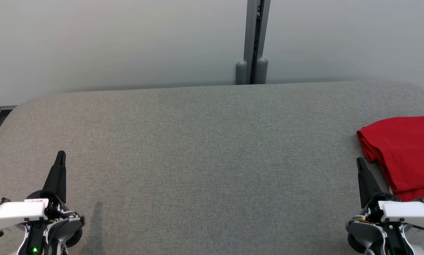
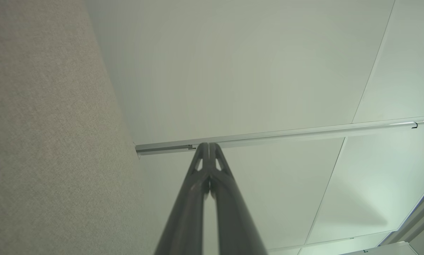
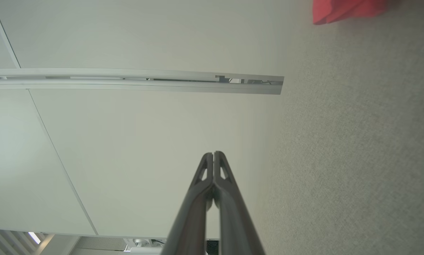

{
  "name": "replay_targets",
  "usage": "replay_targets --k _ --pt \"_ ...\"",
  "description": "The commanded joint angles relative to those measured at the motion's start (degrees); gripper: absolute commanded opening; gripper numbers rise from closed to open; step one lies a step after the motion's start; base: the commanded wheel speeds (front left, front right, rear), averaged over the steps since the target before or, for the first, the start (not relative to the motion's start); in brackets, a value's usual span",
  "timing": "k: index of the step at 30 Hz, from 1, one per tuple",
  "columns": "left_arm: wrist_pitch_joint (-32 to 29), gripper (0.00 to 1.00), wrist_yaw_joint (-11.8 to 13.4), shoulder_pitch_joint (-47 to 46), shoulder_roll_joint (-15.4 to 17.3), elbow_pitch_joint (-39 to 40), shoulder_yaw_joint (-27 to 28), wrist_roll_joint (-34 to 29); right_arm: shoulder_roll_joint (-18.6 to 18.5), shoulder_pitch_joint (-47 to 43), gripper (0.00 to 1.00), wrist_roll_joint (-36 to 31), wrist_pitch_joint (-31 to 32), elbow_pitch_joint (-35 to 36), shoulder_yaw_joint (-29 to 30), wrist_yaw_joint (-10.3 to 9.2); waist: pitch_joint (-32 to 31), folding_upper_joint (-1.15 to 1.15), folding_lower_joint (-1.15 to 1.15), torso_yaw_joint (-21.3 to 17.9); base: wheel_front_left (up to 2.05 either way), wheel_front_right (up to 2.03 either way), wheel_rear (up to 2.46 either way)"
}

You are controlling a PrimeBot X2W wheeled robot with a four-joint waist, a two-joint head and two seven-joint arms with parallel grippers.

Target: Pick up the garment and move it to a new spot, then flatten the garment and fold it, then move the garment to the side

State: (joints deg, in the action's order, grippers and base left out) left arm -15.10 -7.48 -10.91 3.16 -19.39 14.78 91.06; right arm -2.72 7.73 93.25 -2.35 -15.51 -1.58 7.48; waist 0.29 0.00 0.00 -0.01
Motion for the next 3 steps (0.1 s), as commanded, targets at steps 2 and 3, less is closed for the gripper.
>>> replay_targets --k 2,3 --pt "-0.1 0.0 -0.2 -0.8 0.2 -0.1 0.2 -0.6 -0.3 0.6 0.0 0.1 0.0 0.0 0.1 0.02 0.0 0.0 0.0 0.0 0.0 0.0 0.0" --pt "-0.1 0.0 -0.2 -0.8 0.2 -0.1 0.2 -0.6 -0.3 0.6 0.0 0.1 0.0 0.0 0.1 0.02 0.0 0.0 0.0 0.0 0.0 0.0 0.0"
